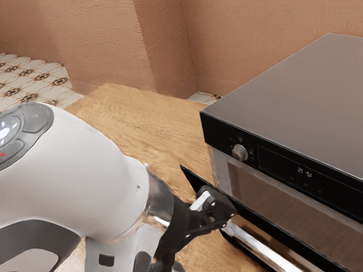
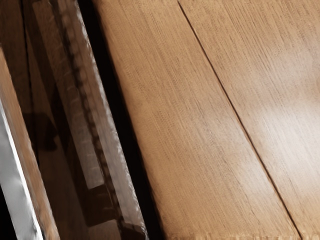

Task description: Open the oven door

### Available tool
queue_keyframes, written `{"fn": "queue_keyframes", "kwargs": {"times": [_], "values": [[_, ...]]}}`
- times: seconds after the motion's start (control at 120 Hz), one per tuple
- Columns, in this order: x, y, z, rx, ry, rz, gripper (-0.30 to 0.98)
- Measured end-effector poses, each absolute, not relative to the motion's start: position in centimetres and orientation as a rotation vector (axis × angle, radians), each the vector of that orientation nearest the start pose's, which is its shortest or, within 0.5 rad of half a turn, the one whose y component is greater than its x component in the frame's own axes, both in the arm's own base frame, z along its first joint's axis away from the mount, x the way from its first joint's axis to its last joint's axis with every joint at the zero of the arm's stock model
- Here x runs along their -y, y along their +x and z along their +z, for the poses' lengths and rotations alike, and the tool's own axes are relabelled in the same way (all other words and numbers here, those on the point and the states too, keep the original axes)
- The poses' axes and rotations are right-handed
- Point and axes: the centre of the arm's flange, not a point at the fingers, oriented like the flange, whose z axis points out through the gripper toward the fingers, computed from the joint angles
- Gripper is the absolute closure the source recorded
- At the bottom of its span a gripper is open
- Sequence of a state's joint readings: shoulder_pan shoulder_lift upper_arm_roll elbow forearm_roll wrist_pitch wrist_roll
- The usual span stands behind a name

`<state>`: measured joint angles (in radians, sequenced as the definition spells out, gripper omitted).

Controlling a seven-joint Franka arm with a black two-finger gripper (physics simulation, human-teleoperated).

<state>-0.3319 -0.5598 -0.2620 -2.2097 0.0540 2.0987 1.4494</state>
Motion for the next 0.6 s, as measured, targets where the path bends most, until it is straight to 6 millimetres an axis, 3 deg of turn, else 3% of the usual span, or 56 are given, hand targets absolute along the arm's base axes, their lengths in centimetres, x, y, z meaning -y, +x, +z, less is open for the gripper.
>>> {"fn": "queue_keyframes", "kwargs": {"times": [0.033,0.058,0.092,0.108,0.133,0.167,0.183,0.208,0.25,0.275,0.308,0.325,0.35,0.367,0.383,0.417,0.45,0.475,0.5,0.55,0.6], "values": [[24.5,29.1,62.4,-2.345,-1.376,-0.448,0.01],[23.6,24.3,61.4,-2.344,-1.312,-0.471,0.01],[23.9,16.4,60.0,-2.36,-1.137,-0.515,0.01],[25.4,10.8,59.7,-2.372,-0.966,-0.538,0.01],[26.6,-0.1,62.5,-2.355,-0.635,-0.656,0.01],[24.2,-12.9,68.0,-2.275,-0.294,-0.829,0.01],[22.2,-16.5,72.8,-2.232,-0.22,-0.916,0.0],[19.3,-17.8,79.8,-2.191,-0.215,-1.022,0.0],[16.3,-13.5,87.9,-2.146,-0.372,-1.088,0.0],[15.0,-9.8,90.7,-2.125,-0.496,-1.082,0.0],[13.5,-4.7,92.8,-2.096,-0.662,-1.051,0.0],[12.8,-0.2,94.2,-2.089,-0.79,-1.027,0.0],[12.1,8.2,95.7,-2.07,-1.015,-0.959,0.0],[12.0,14.6,96.1,-2.039,-1.182,-0.883,0.0],[11.5,22.5,96.0,-1.986,-1.385,-0.786,0.0],[8.7,35.5,93.1,-1.821,-1.748,-0.566,0.0],[2.7,43.7,88.6,-1.63,-2.062,-0.39,0.0],[-1.1,46.8,85.5,-1.503,-2.239,-0.299,0.0],[-3.4,48.6,82.9,-1.407,-2.364,-0.239,0.0],[-6.0,50.9,78.1,-1.28,-2.544,-0.165,0.0],[-6.8,51.8,75.9,-1.172,-2.657,-0.159,0.0]]}}
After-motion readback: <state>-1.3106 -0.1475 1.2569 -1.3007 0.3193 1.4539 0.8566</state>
